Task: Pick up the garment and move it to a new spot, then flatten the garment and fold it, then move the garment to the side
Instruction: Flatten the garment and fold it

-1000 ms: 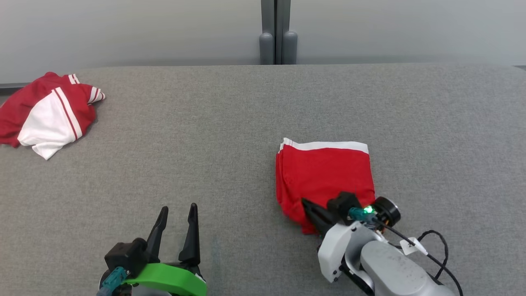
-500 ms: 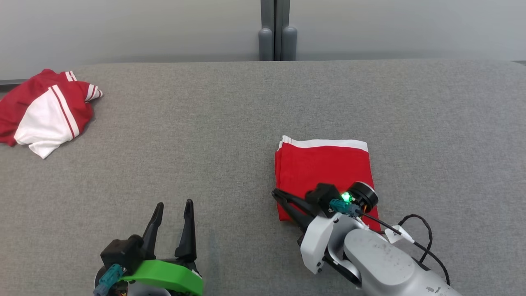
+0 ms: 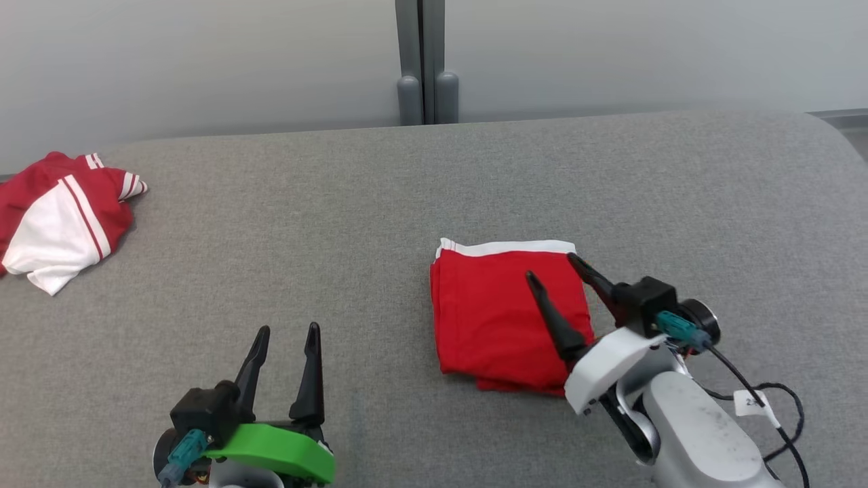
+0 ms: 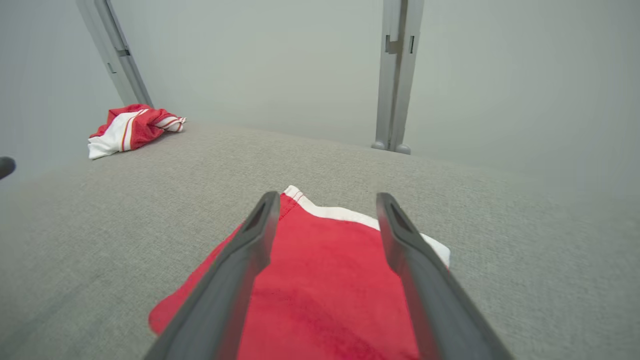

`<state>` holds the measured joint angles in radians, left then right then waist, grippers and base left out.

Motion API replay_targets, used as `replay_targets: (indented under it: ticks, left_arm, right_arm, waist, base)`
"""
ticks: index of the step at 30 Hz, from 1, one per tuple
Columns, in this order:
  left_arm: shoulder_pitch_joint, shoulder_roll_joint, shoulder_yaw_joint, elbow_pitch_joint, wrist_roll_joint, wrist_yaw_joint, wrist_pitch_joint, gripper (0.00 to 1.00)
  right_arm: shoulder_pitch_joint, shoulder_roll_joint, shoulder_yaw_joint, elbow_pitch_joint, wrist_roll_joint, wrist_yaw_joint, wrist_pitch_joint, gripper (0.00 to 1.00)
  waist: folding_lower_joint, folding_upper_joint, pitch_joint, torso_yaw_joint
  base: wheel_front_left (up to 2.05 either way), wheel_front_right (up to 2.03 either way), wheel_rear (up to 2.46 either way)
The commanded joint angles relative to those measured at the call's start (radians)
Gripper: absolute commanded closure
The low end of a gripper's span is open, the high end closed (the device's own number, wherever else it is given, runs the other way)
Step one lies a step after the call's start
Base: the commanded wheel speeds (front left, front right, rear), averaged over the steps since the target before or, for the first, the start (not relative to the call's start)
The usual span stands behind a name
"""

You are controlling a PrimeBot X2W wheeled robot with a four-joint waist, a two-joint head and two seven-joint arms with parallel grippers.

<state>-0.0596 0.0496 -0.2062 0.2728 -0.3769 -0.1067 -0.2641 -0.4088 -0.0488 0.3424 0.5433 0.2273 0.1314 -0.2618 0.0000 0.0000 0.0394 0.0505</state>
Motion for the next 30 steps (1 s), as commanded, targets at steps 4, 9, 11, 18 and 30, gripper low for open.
replay_targets:
  ticks: [4, 9, 11, 18, 30]
  left_arm:
    - [0.034, 0.002, 0.016, 0.005, -0.014, 0.008, 0.000, 0.00]
    - [0.083, 0.002, 0.033, -0.008, -0.022, 0.017, 0.000, 0.00]
    - [0.101, 0.002, 0.038, -0.016, -0.024, 0.021, 0.000, 0.00]
    - [0.149, 0.002, 0.056, -0.036, -0.013, 0.028, 0.000, 0.00]
    - [0.153, 0.002, 0.051, -0.032, -0.003, 0.024, 0.000, 0.00]
  right_arm:
    - [0.106, -0.003, -0.136, -0.068, -0.014, -0.001, -0.004, 0.00]
    - [0.235, -0.003, -0.273, -0.156, 0.008, -0.001, -0.003, 0.00]
    - [0.268, -0.003, -0.293, -0.181, 0.012, -0.001, -0.003, 0.00]
    - [0.338, -0.003, -0.313, -0.241, 0.000, -0.001, -0.003, 0.00]
    - [0.356, -0.003, -0.305, -0.240, -0.010, -0.001, -0.003, 0.00]
  waist:
    - [0.0000, 0.0000, -0.025, -0.018]
    - [0.0000, 0.0000, -0.041, -0.023]
    - [0.0000, 0.0000, -0.045, -0.026]
    - [0.0000, 0.0000, -0.052, -0.027]
    - [0.0000, 0.0000, -0.062, -0.011]
  base:
    - [0.00, 0.00, 0.00]
    - [0.00, 0.00, 0.00]
    - [0.00, 0.00, 0.00]
    - [0.00, 0.00, 0.00]
    - [0.00, 0.00, 0.00]
